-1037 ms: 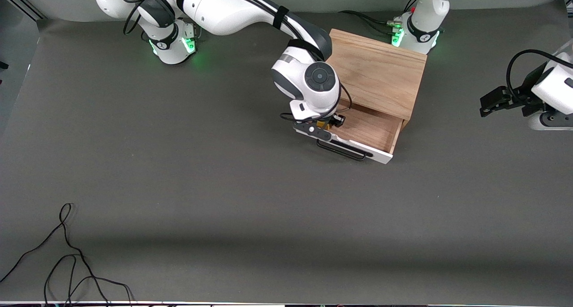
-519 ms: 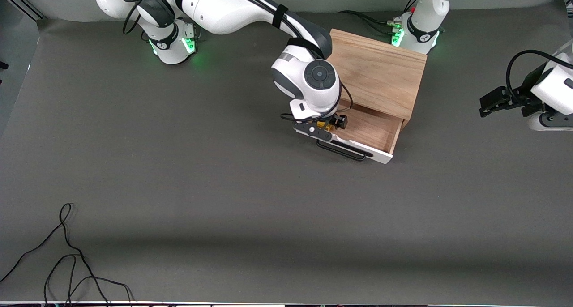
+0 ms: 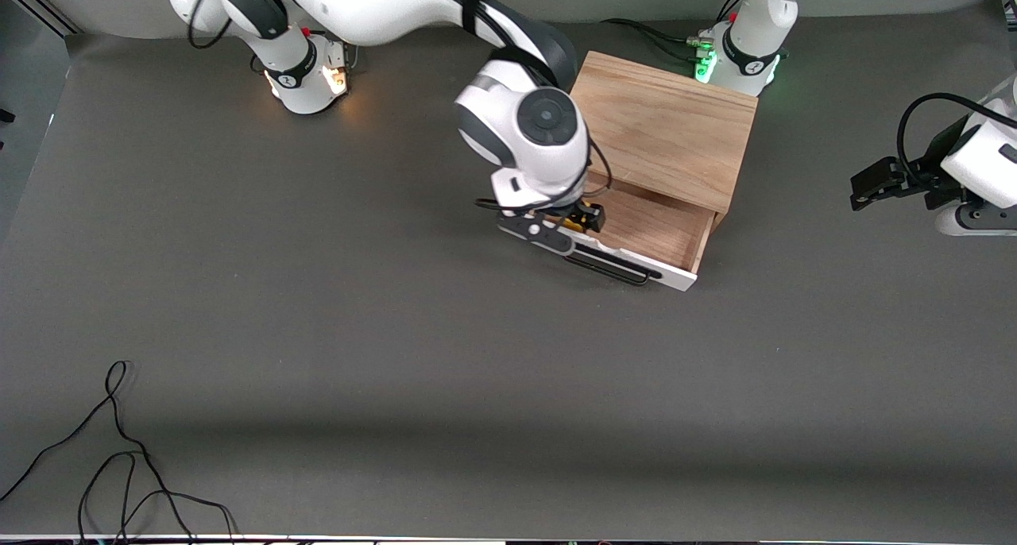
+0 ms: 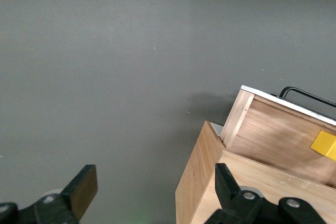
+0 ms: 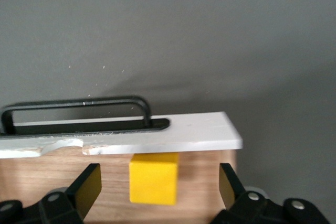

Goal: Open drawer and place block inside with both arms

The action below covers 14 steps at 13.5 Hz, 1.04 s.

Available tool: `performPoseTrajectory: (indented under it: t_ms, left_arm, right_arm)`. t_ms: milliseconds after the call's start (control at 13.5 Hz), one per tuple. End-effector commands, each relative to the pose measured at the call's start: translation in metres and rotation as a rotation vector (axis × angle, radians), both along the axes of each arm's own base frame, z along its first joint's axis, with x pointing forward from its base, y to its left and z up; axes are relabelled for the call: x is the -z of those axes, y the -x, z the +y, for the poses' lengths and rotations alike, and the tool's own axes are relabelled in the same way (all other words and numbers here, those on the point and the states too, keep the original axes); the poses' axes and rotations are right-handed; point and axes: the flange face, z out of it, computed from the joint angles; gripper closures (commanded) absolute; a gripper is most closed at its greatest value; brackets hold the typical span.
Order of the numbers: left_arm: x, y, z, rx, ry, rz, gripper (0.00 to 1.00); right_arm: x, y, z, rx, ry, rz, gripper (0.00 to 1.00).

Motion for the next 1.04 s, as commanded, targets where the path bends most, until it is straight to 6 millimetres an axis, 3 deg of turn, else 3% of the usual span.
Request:
performPoseTrajectory:
  t_ms: [0,296,444,741,963]
  left_arm:
    - [-0.002,-0.003,0.0,0.0,-0.002,-0.009,0.0]
    - [-0.005,-0.003,-0.002,0.003,-0.001,-0.015,0.0]
    - [-0.006,-0.003,-0.003,0.004,-0.001,-0.017,0.0]
    - [-0.006,-0.003,-0.003,0.004,-0.001,-0.014,0.0]
    - [-0.006,-0.003,-0.003,0.006,-0.001,-0.015,0.0]
  right_arm:
    - [-0.072,-0.006,-0.046,-0.058,0.021,-0.007,0.01]
    - [-0.157,-0.029,-0.144,-0.145,0.044,0.012,0.01]
    - [-0.193,-0.043,-0.204,-0.188,0.046,0.018,0.01]
    - [-0.24,-0.067,-0.319,-0.248,0.054,0.002,0.0]
    - [-0.254,-0.082,-0.406,-0.351,0.078,0.005,0.01]
